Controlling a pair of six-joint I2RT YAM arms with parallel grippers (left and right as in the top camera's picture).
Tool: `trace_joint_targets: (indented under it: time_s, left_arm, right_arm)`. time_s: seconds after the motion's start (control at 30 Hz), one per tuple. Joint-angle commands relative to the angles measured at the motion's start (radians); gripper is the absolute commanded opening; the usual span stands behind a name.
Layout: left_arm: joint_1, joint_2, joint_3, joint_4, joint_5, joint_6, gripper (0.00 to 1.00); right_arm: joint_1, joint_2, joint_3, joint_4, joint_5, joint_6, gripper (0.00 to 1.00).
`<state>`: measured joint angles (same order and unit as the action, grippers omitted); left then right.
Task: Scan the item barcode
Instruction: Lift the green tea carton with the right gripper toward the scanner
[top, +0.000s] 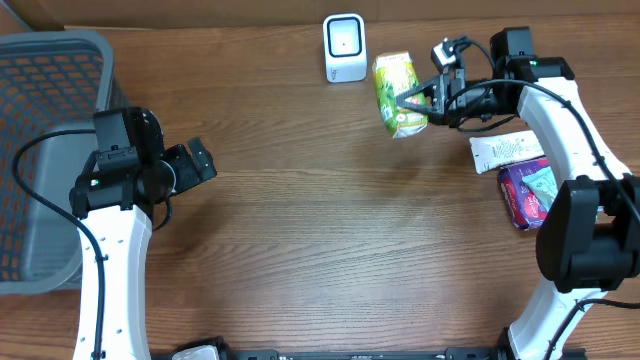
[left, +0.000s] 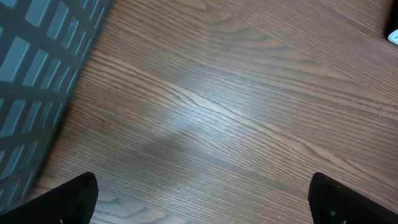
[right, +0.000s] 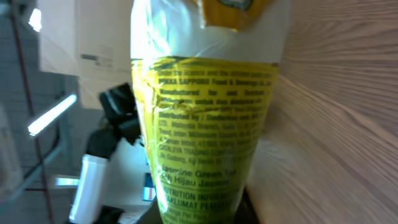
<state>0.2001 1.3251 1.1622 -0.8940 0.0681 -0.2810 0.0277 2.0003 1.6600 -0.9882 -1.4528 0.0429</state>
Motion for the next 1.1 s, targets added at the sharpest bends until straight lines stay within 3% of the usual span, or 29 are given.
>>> trace_joint_targets:
  time_s: [0.0,0.47,0.6,0.7,0.73,0.8,1.07]
  left_arm:
    - [0.001,-0.01,-0.002,0.001,0.003,0.019,1.0]
    - [0.001,-0.01,-0.002,0.001,0.003,0.019,1.0]
    - [0.0,-0.01,-0.002,0.002,0.003,0.019,0.99]
    - [0.001,-0.01,-0.002,0.001,0.003,0.019,1.0]
    - [0.001,-0.01,-0.002,0.001,0.003,0.019,1.0]
    - [0.001,-0.01,-0.002,0.001,0.003,0.019,1.0]
    - [0.001,-0.01,-0.002,0.001,0.003,0.019,0.99]
  right_arm:
    - [-0.012,-0.042,0.03,0.077,-0.117,0.227,0.04]
    - [-0.033,-0.042,0.03,0.883,-0.117,1.26,0.04]
    - [-0.032,-0.042,0.03,1.113,-0.117,1.418,0.05]
    - [-0.032,-0.042,0.03,1.281,-0.115,1.583,0.21]
    - [-0.032,-0.042,0.03,1.334,-0.111,1.64,0.21]
    - [-0.032,-0.042,0.03,1.413,-0.112,1.73,0.04]
    - [-0.032,-0.042,0.03,1.455,-0.058,1.847,0.04]
